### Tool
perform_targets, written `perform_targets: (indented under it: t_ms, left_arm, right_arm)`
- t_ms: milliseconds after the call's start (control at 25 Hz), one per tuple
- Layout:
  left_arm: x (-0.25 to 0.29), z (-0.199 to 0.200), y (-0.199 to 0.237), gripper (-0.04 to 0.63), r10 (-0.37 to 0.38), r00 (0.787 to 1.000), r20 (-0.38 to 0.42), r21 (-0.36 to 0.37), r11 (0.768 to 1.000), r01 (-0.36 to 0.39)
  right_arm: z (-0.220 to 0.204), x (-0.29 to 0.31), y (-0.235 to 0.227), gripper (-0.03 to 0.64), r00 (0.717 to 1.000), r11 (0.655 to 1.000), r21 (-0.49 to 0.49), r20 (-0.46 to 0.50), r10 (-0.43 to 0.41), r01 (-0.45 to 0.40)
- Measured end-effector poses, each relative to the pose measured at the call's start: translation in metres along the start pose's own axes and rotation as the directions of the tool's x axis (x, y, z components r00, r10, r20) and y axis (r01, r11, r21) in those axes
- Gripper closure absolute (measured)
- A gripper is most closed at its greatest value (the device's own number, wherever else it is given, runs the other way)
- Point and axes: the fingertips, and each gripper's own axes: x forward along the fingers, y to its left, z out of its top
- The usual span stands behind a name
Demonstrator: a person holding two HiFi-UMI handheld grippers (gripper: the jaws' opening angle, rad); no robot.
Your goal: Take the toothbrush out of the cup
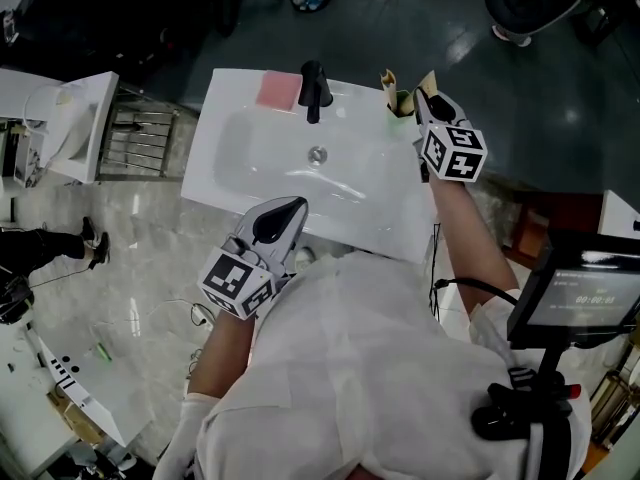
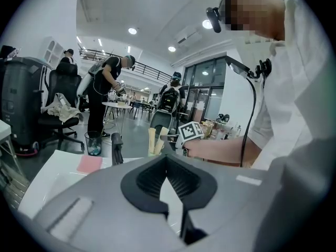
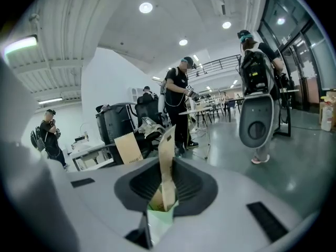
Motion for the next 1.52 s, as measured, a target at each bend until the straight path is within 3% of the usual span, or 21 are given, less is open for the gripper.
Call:
perform_targets:
  t_ms: [560,1000,1200,1520]
  left_arm:
    - [-0.020,-0.010,0.011,0.589,-0.031,0.999,0.029,0.010,0.999,0.031]
    - [-0.054,-0.013,0.005,0.589,-0.103,0.992,0.072,0.028,0.994,0.101]
    - [-0.044,-0.014,0.008,0.589,-0.136,0.988,0.070,0.038,0.990,0.134]
    - [-0.075,-0.025,-0.004,0.589,-0.206,0.976,0.070,0.058,0.978,0.202]
  right_arm:
    - [0.028,-0.019,0.017,0.566,0.997,0.998,-0.061,0.073,-0.029,0.033]
    - [0.066,-0.073,0.048,0.566,0.985,0.991,-0.095,0.155,-0.074,0.089]
    - [0.075,-0.085,0.048,0.566,0.981,0.990,-0.096,0.172,-0.084,0.102]
    - [0.068,-0.140,0.089,0.567,0.980,0.988,-0.098,0.173,-0.103,0.121]
